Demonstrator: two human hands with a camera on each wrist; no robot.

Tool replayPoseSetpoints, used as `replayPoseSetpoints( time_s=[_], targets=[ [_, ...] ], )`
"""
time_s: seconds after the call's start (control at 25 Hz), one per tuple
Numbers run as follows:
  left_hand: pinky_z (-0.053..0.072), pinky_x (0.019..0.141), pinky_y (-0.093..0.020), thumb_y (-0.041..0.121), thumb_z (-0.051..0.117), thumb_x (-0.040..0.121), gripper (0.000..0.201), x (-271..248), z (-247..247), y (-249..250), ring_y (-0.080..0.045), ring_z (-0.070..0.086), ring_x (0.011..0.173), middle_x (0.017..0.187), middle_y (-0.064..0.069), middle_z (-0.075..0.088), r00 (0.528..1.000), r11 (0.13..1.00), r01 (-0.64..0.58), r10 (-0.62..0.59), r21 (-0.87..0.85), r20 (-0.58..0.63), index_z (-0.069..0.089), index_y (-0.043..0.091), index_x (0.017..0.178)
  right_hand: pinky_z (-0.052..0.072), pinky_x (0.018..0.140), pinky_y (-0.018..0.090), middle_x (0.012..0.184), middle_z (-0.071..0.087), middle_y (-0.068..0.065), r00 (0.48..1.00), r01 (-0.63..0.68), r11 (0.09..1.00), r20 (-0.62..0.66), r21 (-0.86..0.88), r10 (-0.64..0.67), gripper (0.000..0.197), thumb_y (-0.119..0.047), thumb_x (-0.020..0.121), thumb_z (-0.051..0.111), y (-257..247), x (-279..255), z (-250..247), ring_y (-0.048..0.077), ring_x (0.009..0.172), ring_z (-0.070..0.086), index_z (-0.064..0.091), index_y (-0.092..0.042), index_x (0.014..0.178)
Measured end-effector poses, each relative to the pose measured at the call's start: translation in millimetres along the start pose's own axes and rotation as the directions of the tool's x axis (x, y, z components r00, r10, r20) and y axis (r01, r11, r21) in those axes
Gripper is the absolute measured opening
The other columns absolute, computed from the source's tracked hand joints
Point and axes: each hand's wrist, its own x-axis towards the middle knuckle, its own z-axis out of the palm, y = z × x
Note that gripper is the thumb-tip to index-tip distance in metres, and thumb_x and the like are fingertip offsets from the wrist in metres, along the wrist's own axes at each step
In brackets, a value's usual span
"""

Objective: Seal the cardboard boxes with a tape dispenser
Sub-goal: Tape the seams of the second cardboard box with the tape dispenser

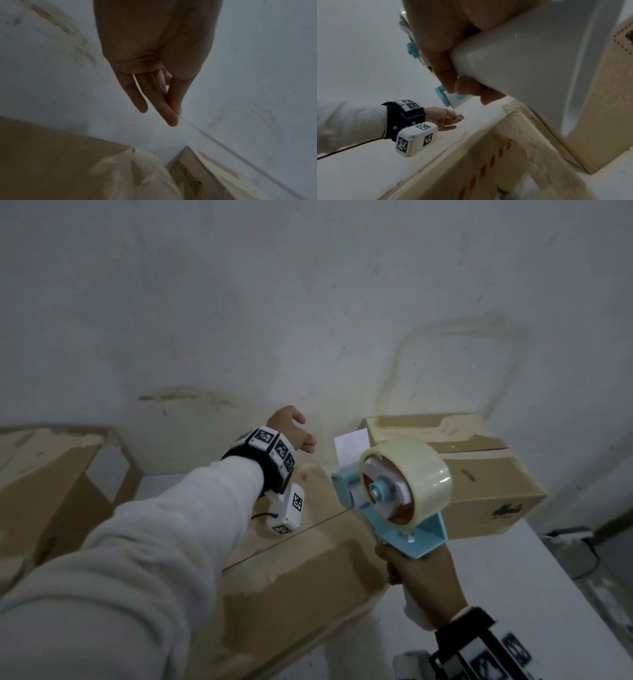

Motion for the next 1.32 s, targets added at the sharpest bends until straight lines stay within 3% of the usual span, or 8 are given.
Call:
replayPoseSetpoints(
  time_s=[0.08, 0.2, 0.36, 0.52, 0.8, 1.0, 1.16, 1.32],
  targets=[
    [0.033, 0.030, -0.010, -0.005, 0.064, 0.082, 0.026, 12.0, 3.2, -3.9, -0.004, 0.057, 0.032, 0.066, -0.012, 0.062, 1.000, 1.000, -0.007, 0.007, 0.022, 0.008, 0.047, 0.012, 0.072, 0.039, 0.050, 0.032, 0.047, 0.053, 0.007, 1.000, -0.015, 1.000, -0.001, 0.009, 0.015, 0.012, -0.006, 0.053, 0.068, -1.7, 10.3, 5.3, 0.021, 0.045, 0.045, 0.060, -0.015, 0.053],
    [0.034, 0.030, -0.010, -0.011, 0.062, 0.081, 0.028, 24.4, 4.1, -9.1, -0.005, 0.058, 0.032, 0.064, -0.012, 0.060, 0.996, 0.999, 0.020, -0.023, 0.044, 0.084, 0.049, 0.008, 0.065, 0.040, 0.048, 0.031, 0.048, 0.052, 0.008, 1.000, -0.021, 1.000, 0.015, -0.017, 0.021, 0.020, 0.004, 0.064, 0.069, 0.2, 21.1, 7.2, 0.022, 0.045, 0.046, 0.058, -0.011, 0.060],
    [0.039, 0.037, -0.010, -0.007, 0.066, 0.079, 0.025, 32.3, 3.3, -21.4, -0.007, 0.065, 0.043, 0.072, -0.013, 0.065, 0.988, 0.996, 0.028, -0.041, 0.085, 0.148, 0.052, 0.013, 0.073, 0.040, 0.047, 0.031, 0.047, 0.052, 0.012, 0.999, -0.034, 0.996, 0.018, -0.080, 0.035, 0.021, 0.009, 0.069, 0.066, 5.7, 25.3, 7.1, 0.022, 0.044, 0.048, 0.054, -0.005, 0.060],
    [0.048, 0.051, -0.019, -0.004, 0.071, 0.076, 0.032, 37.5, 6.1, -31.1, -0.014, 0.068, 0.060, 0.072, -0.010, 0.067, 0.986, 0.990, 0.084, -0.099, 0.114, 0.137, 0.052, 0.014, 0.093, 0.041, 0.050, 0.033, 0.049, 0.053, 0.014, 0.998, -0.055, 0.995, 0.022, -0.081, 0.057, 0.021, 0.007, 0.069, 0.067, 9.7, 31.5, 5.3, 0.024, 0.047, 0.048, 0.054, -0.006, 0.059],
    [0.043, 0.034, -0.014, -0.004, 0.070, 0.078, 0.040, 42.4, 10.7, -33.2, -0.017, 0.061, 0.059, 0.074, -0.012, 0.061, 0.977, 0.978, 0.179, -0.190, 0.104, 0.102, 0.045, 0.008, 0.107, 0.040, 0.049, 0.033, 0.046, 0.053, 0.010, 0.999, -0.036, 0.995, -0.010, -0.088, 0.036, 0.029, 0.007, 0.067, 0.067, 13.4, 33.7, 7.5, 0.021, 0.043, 0.047, 0.052, -0.011, 0.051],
    [0.057, 0.071, -0.032, 0.004, 0.076, 0.074, 0.046, 46.8, 16.1, -36.9, -0.024, 0.069, 0.076, 0.085, -0.013, 0.066, 0.987, 0.960, 0.116, -0.140, 0.255, 0.078, 0.050, 0.010, 0.112, 0.040, 0.051, 0.035, 0.045, 0.055, 0.006, 0.999, -0.031, 0.996, -0.019, -0.083, 0.030, 0.030, 0.005, 0.065, 0.069, 18.5, 33.6, 8.3, 0.023, 0.046, 0.048, 0.055, -0.015, 0.048],
    [0.053, 0.056, -0.025, -0.001, 0.072, 0.075, 0.043, 49.9, 20.6, -37.4, -0.016, 0.065, 0.055, 0.069, -0.007, 0.063, 0.995, 0.985, 0.091, -0.096, 0.149, 0.030, 0.050, 0.011, 0.110, 0.042, 0.053, 0.036, 0.044, 0.056, 0.006, 1.000, -0.018, 0.992, -0.019, -0.123, 0.016, 0.031, 0.005, 0.065, 0.068, 19.4, 33.3, 7.7, 0.022, 0.045, 0.049, 0.058, -0.018, 0.047],
    [0.057, 0.071, -0.034, 0.003, 0.075, 0.075, 0.045, 53.8, 21.7, -44.4, -0.021, 0.068, 0.066, 0.074, -0.009, 0.065, 0.990, 0.980, 0.116, -0.127, 0.162, 0.058, 0.051, 0.010, 0.112, 0.042, 0.052, 0.034, 0.043, 0.056, 0.005, 0.999, -0.016, 0.990, -0.034, -0.142, 0.011, 0.032, 0.004, 0.066, 0.069, 19.1, 32.5, 7.6, 0.020, 0.043, 0.050, 0.053, -0.015, 0.047]
  ],
)
